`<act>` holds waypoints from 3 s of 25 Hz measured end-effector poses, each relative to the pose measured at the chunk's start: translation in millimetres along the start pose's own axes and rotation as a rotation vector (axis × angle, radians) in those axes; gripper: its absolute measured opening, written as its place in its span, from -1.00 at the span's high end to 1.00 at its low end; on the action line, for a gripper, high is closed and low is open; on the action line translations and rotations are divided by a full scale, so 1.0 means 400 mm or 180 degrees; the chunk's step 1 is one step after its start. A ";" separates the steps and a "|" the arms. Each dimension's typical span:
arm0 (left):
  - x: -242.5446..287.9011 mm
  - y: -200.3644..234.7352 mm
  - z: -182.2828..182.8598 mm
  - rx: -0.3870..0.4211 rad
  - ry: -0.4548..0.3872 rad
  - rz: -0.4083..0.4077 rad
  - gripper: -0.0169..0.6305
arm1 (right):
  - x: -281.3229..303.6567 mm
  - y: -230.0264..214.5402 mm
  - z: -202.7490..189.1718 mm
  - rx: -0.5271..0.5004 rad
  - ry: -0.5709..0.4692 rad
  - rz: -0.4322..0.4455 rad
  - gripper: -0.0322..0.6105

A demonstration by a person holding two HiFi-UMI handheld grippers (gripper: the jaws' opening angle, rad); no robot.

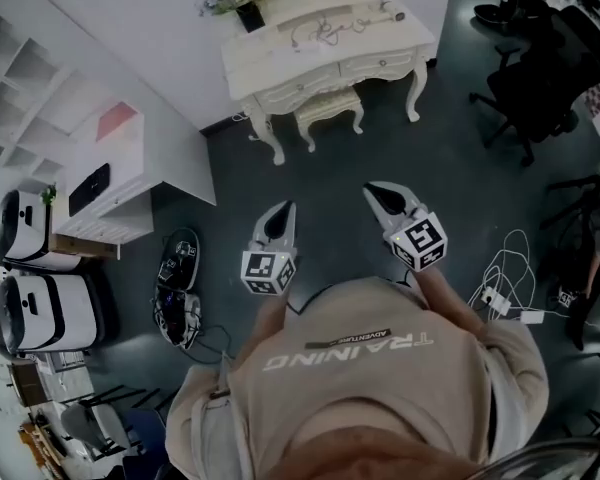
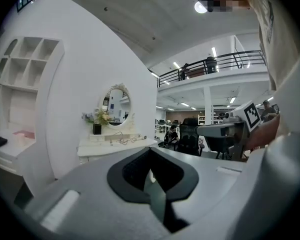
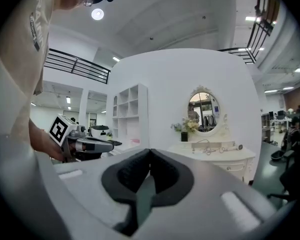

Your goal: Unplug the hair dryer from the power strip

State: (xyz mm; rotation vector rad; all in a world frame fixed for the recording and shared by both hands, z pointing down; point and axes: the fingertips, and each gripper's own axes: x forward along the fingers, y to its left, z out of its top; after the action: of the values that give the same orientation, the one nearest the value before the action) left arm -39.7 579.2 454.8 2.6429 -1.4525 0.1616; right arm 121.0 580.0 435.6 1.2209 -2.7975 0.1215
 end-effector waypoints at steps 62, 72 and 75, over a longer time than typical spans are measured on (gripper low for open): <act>0.849 0.682 0.039 -0.0073 0.0146 -0.0401 0.93 | 0.942 -0.580 -0.019 0.0312 0.0194 0.0202 0.89; 0.960 0.806 0.039 -0.0157 0.0112 -0.0753 0.93 | 1.059 -0.586 -0.021 0.0357 0.0332 -0.0079 0.89; 0.995 0.830 0.033 -0.0196 0.0146 -0.0744 0.93 | 1.088 -0.616 -0.029 0.0380 0.0379 -0.0111 0.89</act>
State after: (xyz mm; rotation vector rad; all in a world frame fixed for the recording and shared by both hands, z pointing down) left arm -107.6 69.5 520.4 2.7121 -1.1053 0.1510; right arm 7.7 97.7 504.9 1.2424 -2.6996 0.3515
